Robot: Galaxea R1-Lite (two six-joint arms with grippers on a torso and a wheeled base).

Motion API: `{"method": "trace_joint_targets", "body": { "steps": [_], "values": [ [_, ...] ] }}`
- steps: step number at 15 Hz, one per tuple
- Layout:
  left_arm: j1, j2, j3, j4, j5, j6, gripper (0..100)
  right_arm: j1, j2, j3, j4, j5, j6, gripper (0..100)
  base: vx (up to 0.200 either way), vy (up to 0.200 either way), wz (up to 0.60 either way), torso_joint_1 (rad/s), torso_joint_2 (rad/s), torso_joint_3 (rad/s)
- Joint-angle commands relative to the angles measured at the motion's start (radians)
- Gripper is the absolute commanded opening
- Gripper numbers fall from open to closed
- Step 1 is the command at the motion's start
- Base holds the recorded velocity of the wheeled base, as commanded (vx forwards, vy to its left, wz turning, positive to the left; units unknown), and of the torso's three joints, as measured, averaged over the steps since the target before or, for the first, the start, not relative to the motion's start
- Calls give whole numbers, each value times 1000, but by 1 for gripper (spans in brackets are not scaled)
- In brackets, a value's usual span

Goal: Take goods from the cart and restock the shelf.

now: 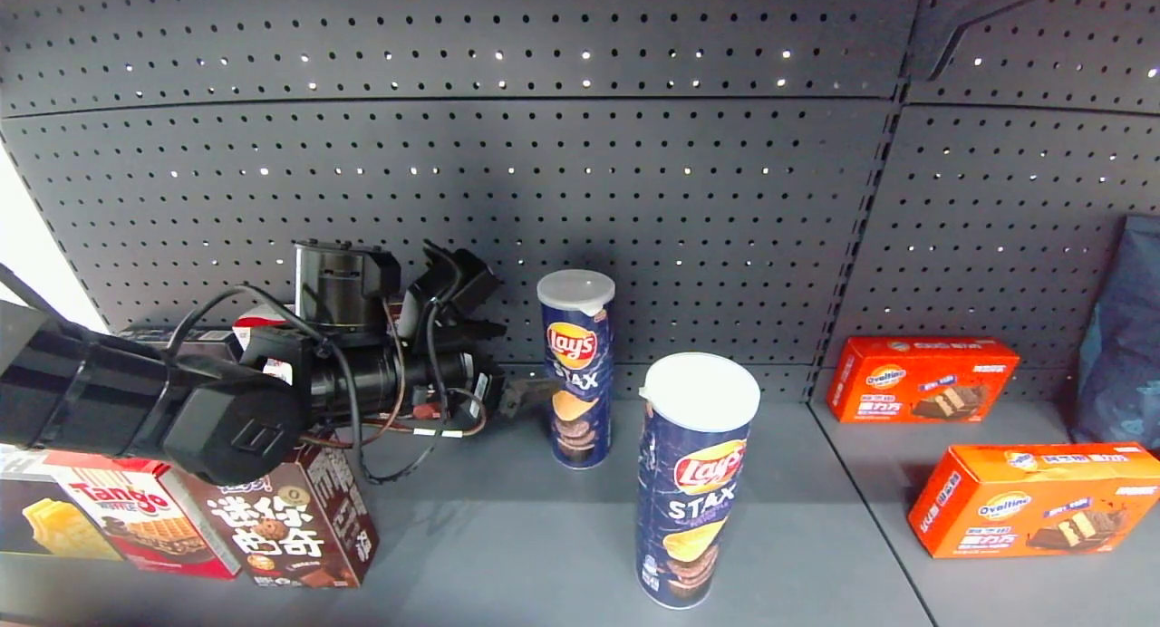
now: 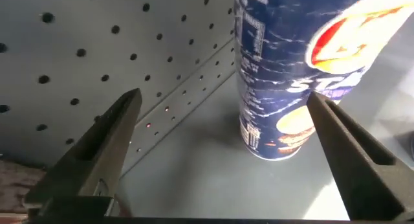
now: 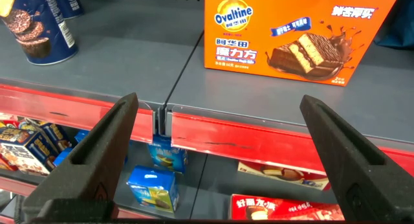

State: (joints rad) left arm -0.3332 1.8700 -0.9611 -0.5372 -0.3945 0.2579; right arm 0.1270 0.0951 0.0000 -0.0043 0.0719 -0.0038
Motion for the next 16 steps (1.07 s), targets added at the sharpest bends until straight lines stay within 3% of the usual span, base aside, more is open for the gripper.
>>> {"method": "trace_joint_targets", "body": {
  "steps": [1,4,12,16],
  "values": [
    [0,-18,1,2,0,0,100,2,2,0,0,0,-1,100,0,0,0,0,0,0],
    [5,-15,1,2,26,0,100,0,2,0,0,0,-1,100,0,0,0,0,0,0],
    [22,-14,-48,128,149,0,100,0,2,0,0,0,-1,100,0,0,0,0,0,0],
    [23,-11,-96,215,256,0,100,0,2,0,0,0,-1,100,0,0,0,0,0,0]
  ]
}}
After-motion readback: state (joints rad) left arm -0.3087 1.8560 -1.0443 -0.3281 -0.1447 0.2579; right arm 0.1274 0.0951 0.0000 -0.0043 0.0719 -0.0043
